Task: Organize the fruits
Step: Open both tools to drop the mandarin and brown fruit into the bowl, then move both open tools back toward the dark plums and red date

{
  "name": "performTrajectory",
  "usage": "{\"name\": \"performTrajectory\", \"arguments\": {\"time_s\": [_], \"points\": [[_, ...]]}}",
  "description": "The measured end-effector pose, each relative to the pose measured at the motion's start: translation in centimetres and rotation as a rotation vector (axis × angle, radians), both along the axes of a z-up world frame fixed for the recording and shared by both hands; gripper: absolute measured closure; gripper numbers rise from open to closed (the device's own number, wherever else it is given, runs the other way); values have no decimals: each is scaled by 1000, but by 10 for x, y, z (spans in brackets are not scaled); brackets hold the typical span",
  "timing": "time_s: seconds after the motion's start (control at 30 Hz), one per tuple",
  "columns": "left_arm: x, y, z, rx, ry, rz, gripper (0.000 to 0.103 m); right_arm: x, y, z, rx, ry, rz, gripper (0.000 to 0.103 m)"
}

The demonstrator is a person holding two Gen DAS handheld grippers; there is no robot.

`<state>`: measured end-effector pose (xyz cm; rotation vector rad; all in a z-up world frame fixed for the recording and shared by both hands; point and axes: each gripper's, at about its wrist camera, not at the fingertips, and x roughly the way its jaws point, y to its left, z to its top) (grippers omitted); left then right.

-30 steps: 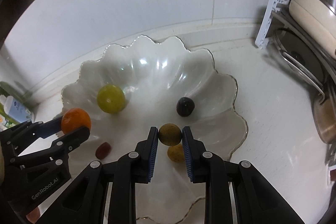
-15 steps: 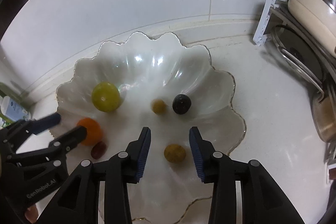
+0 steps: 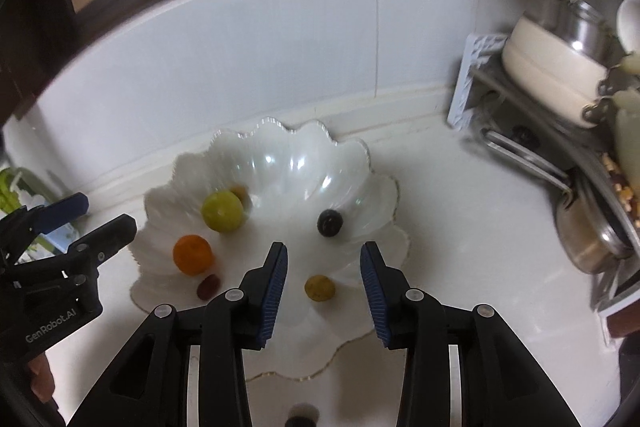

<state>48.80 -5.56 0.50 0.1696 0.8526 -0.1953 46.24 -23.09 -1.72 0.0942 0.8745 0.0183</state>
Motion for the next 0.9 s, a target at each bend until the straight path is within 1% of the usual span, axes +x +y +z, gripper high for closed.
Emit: {"name": "performTrajectory", "arguments": {"time_s": [0.23,0.37,0.53,0.73,0.9], "points": [[-34,-6,28,22,-110,-27,33,-35,-5,26,-4,-82,-1,64],[-58,-10,40,11,-154,-47,33,-53,-6,37,14,-111,9,64],[-81,-7,48,-13,-195,-39,33,-79,-9,47,-9,-163,2,64],[-104,-4,52,-43,-204,-41,33,-110,-11,54,-63,-211,-5,64],[-126,-9,52,-48,-216,-64,33,-132,-14,55,-64,-234,2,64]]}}
